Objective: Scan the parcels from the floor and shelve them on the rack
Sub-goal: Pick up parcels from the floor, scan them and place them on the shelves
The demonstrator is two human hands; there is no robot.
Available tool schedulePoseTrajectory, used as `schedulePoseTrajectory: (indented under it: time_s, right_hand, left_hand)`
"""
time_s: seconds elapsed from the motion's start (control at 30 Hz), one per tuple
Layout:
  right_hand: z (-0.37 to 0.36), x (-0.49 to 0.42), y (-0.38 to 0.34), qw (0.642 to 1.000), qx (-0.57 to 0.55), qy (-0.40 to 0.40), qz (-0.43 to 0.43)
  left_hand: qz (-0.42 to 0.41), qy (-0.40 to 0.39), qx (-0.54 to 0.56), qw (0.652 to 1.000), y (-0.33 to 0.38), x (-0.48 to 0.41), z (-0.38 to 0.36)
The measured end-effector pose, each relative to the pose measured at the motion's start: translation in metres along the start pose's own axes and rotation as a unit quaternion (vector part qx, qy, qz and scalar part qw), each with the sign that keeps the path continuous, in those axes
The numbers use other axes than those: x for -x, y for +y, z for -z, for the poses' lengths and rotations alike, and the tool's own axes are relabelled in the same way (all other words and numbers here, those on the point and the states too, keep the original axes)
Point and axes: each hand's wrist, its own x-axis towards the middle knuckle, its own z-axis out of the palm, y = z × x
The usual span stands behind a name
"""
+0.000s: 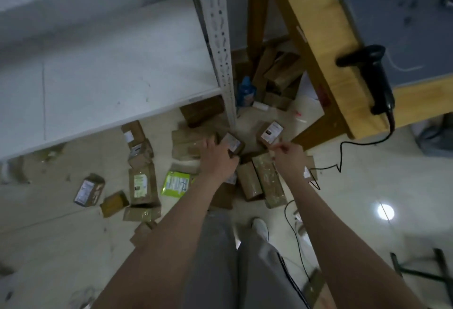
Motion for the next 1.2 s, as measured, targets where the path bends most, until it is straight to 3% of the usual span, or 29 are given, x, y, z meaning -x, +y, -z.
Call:
schedulePoseTrajectory:
  time_s: [0.2,0.4,0.77,1.2]
  right_hand:
    - [-0.003,-0.021,0.096,0.992,0.051,-0.06,-0.094]
    - [-0.019,-0.045,0.136,0.986,0.085,-0.091,-0.112]
    - [-0.097,-0.089,0.208,0.981,0.128,-0.088,-0.114]
    - [-0.242,-0.18,0.334,0.948,0.271,-0.114,-0.119]
  left_hand:
    - [0.044,-0.11,-0.04,0.992,-0.001,-0.012,-0.061]
    - [0.1,-0.144,0.008,0.984,-0.006,-0.049,-0.098]
    - [0.015,-0.153,0.014,0.988,0.005,-0.122,-0.169]
    - [-0.017,-0.164,0.077,0.983,-0.057,-0.211,-0.3]
